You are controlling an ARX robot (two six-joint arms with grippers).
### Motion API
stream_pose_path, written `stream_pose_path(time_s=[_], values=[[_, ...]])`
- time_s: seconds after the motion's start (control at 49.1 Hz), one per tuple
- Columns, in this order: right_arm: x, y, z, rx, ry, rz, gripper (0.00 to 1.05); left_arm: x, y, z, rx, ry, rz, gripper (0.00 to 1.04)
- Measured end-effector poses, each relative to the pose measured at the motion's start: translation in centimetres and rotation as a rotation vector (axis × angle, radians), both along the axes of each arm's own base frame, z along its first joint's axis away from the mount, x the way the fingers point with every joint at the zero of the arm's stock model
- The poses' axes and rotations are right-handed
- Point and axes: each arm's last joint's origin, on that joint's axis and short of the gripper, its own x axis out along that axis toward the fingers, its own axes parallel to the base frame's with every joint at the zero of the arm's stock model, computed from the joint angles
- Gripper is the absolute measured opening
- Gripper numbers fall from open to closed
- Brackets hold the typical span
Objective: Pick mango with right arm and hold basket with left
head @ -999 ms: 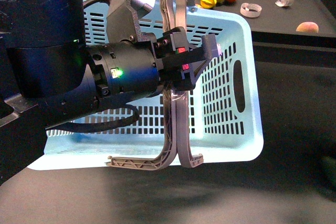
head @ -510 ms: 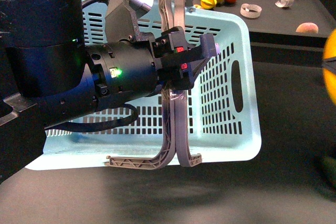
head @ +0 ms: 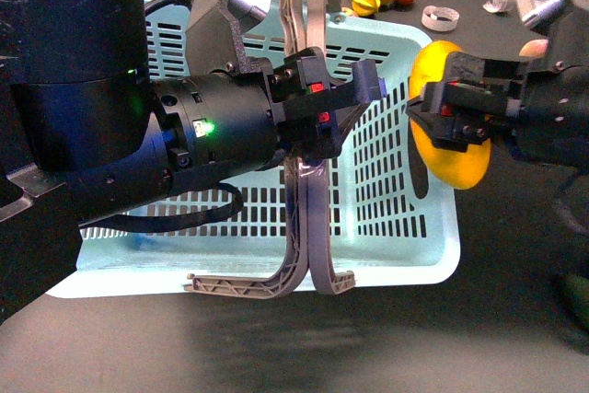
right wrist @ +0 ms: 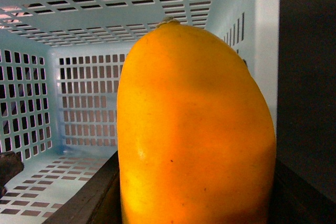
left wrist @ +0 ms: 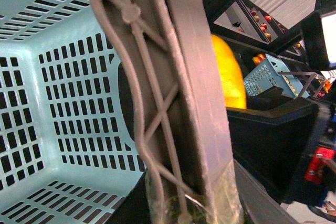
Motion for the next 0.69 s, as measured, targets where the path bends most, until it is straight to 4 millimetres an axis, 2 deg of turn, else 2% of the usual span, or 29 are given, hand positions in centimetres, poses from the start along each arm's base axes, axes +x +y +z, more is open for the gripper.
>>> stream_pose_path(time_s=[0.224,0.408,0.489,0.571,0.693], values=[[0.8,1.1,-1.3,-0.003,0.018,0.0,0.59,0.0,0.0,0.0,0.0,0.0,0.001,0.16],[1.0,1.6,-1.3,0.011,-0.008,-0.015,0.84,0.0,0.0,0.0,0.0,0.0,0.001,0.16],[1.0,1.5,-0.7,0.032,-0.047,-0.031,0.98,0.0,0.0,0.0,0.0,0.0,0.0,0.16],[0.6,1.2,0.4,0.037,-0.08,-0.046,0.96,0.0,0.0,0.0,0.005,0.001,-0.002,0.16],[-1.0,-0.6,3.1,0.044,-0.147,-0.103,0.97,-0.1,0.0,-0.1,0.001,0.01,0.002,0.16]])
